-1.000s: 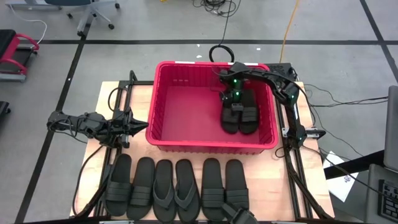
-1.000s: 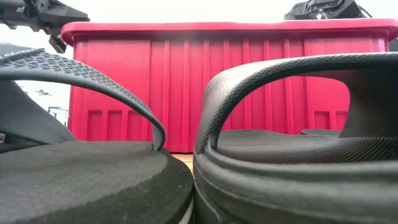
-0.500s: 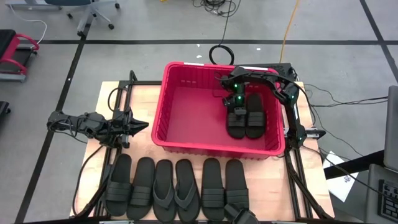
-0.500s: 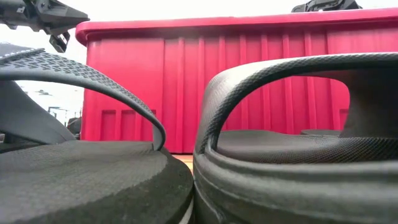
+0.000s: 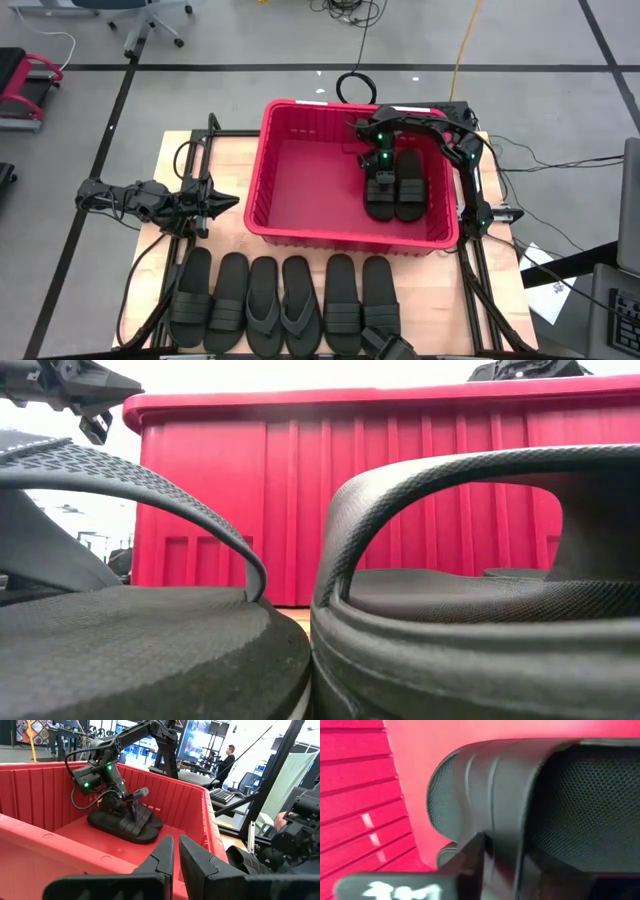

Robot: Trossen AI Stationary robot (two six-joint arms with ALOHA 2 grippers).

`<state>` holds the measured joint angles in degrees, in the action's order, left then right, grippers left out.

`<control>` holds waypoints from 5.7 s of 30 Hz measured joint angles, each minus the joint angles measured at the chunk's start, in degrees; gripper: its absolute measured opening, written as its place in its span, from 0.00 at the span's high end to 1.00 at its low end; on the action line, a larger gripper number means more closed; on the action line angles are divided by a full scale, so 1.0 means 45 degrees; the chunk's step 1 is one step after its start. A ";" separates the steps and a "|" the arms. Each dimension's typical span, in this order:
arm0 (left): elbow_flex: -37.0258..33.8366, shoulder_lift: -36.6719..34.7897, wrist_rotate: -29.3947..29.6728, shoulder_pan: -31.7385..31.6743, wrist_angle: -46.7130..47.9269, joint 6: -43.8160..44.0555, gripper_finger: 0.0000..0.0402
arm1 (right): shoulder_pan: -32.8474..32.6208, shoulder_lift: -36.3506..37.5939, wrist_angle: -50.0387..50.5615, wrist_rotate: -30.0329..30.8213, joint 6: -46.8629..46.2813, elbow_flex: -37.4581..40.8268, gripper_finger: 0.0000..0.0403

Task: Pick and place slides into bin
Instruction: Put the black slipper into the red bin, then adjust the red bin

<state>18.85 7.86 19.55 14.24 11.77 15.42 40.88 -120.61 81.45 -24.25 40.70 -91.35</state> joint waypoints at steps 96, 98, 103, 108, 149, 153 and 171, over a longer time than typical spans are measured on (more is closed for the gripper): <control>0.0000 -0.0001 0.0000 -0.0004 0.0038 -0.0474 0.94 | 0.2412 0.7826 -0.3106 0.9543 -0.2487 -0.0519 1.00; 0.0000 0.0001 0.0000 0.0001 0.0038 -0.0693 0.94 | 0.2677 0.8062 -0.2873 1.0164 -0.2792 -0.0525 1.00; 0.0000 -0.0001 0.0000 -0.0001 0.0045 -0.1345 0.94 | 0.3252 0.8090 -0.2135 1.2431 -0.3977 -0.0515 1.00; 0.0000 0.0002 0.0000 -0.0001 0.0048 -0.1427 0.94 | 0.3767 0.8057 -0.0928 1.2229 -0.5232 -0.0510 1.00; 0.0005 0.0004 -0.0010 -0.0004 0.0043 -0.0826 0.94 | 0.3869 0.7428 -0.1697 0.9353 -0.7514 0.1745 1.00; 0.0000 -0.0001 -0.0015 -0.0001 0.0043 -0.0629 0.94 | 0.3881 0.7328 -0.1573 0.9462 -0.7443 0.1817 1.00; 0.0000 0.0004 -0.0024 0.0001 -0.0386 -0.0428 0.94 | 0.3822 0.7437 -0.2284 1.0238 -0.5465 -0.1147 1.00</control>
<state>18.85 7.88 19.44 14.24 10.03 13.49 58.08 -87.15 71.17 21.82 16.11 -96.51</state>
